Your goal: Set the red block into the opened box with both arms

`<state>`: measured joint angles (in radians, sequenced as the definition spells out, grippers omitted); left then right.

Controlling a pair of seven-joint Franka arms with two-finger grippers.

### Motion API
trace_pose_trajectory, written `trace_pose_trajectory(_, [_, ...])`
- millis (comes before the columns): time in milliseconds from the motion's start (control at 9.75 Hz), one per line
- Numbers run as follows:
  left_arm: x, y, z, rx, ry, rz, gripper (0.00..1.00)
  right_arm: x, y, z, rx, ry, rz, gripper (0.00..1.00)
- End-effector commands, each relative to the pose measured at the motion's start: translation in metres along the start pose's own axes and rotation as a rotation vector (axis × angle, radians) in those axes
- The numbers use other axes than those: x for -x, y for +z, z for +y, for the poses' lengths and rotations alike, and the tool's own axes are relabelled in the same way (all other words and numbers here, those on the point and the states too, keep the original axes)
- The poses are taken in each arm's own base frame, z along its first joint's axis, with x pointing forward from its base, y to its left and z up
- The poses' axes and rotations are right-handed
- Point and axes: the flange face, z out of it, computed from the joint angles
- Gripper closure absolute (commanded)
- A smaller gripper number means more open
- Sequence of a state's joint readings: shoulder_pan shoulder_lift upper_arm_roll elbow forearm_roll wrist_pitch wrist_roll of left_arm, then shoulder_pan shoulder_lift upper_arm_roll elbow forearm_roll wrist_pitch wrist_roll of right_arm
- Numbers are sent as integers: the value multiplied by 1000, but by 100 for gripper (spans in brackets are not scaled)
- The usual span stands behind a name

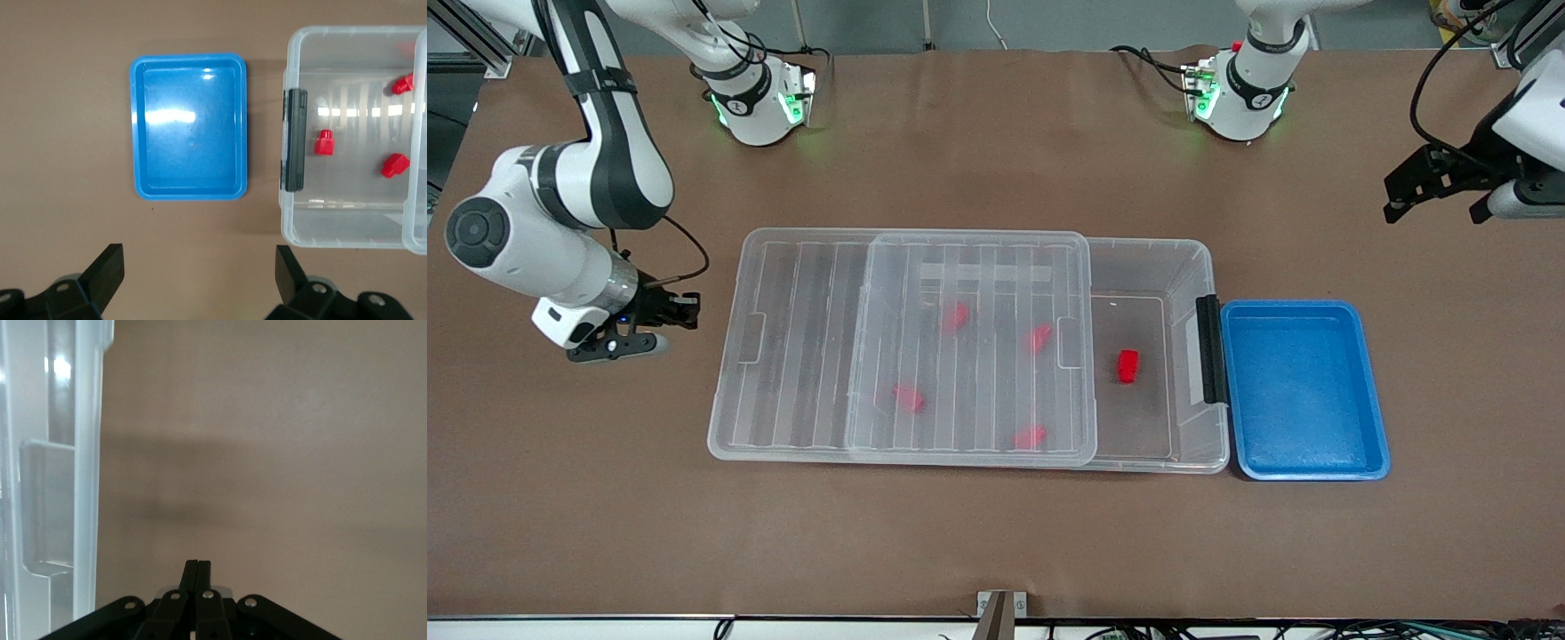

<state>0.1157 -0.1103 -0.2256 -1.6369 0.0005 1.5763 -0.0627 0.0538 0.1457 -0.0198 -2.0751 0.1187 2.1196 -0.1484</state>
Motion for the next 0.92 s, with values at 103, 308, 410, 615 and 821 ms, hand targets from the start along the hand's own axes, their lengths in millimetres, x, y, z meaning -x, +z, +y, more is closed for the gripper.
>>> trace_pose_trajectory(103, [4, 24, 9, 8, 8, -66, 0, 5, 27, -25, -134, 3, -51, 100])
trace_pose_trajectory(308, [2, 19, 12, 11, 32, -55, 0, 0, 33, -44, -182, 1, -57, 100])
trace_pose_trajectory(410, [2, 20, 12, 12, 32, -60, 0, -5, 35, -52, -211, 6, -57, 100])
trace_pose_trajectory(615, [2, 15, 11, 12, 31, -51, 0, -14, 38, -73, -225, -14, -63, 100])
trace_pose_trajectory(821, [1, 12, 13, 13, 34, -44, 0, -18, 41, -91, -231, -37, -67, 100])
